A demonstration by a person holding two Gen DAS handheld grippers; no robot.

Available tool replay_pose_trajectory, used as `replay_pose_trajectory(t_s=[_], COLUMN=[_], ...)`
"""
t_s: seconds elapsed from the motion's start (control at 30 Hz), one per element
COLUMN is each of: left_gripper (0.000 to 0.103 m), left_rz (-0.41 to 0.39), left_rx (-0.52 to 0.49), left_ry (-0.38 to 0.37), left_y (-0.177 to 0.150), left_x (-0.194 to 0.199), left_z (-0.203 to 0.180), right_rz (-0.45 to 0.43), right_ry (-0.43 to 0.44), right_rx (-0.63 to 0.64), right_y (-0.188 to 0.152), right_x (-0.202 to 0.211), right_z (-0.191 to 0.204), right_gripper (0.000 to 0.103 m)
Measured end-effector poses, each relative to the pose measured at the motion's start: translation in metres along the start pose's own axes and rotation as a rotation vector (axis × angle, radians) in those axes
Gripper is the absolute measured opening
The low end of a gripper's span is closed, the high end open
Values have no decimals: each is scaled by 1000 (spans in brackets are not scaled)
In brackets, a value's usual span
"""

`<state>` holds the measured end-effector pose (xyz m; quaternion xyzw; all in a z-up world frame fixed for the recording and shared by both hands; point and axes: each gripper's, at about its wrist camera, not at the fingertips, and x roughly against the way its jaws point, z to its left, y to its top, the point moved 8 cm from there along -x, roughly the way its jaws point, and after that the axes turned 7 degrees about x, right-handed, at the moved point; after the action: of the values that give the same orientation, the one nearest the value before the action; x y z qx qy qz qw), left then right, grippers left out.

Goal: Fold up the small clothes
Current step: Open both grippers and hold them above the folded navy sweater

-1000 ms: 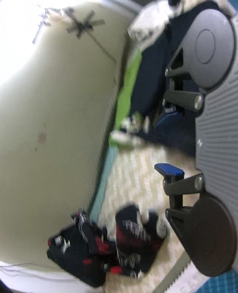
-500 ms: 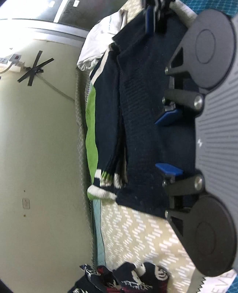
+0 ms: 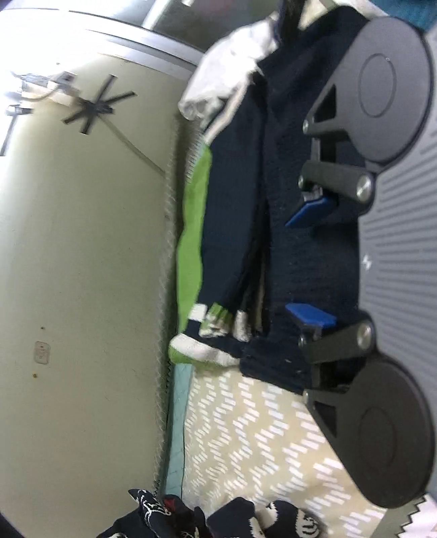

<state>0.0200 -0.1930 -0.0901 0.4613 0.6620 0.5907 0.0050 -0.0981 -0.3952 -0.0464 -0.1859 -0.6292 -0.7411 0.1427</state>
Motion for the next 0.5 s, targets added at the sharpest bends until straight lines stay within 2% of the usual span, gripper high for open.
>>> replay_pose_trajectory(t_s=[0.17, 0.23, 0.3, 0.5], left_gripper=[65, 69, 74, 80], left_rz=[10, 13, 22, 41], left_rx=[-20, -27, -37, -51], left_ry=[21, 21, 18, 9], left_y=[-5, -5, -6, -7], left_x=[-3, -3, -5, -7], left_z=[0, -1, -4, -5], right_rz=[83, 74, 81, 71], right_ry=[3, 30, 46, 47], right_rx=[-56, -75, -98, -113], right_y=[-16, -15, -18, -18], right_x=[-38, -38, -39, -38], right_z=[-5, -8, -12, -13], right_gripper=[55, 61, 61, 61])
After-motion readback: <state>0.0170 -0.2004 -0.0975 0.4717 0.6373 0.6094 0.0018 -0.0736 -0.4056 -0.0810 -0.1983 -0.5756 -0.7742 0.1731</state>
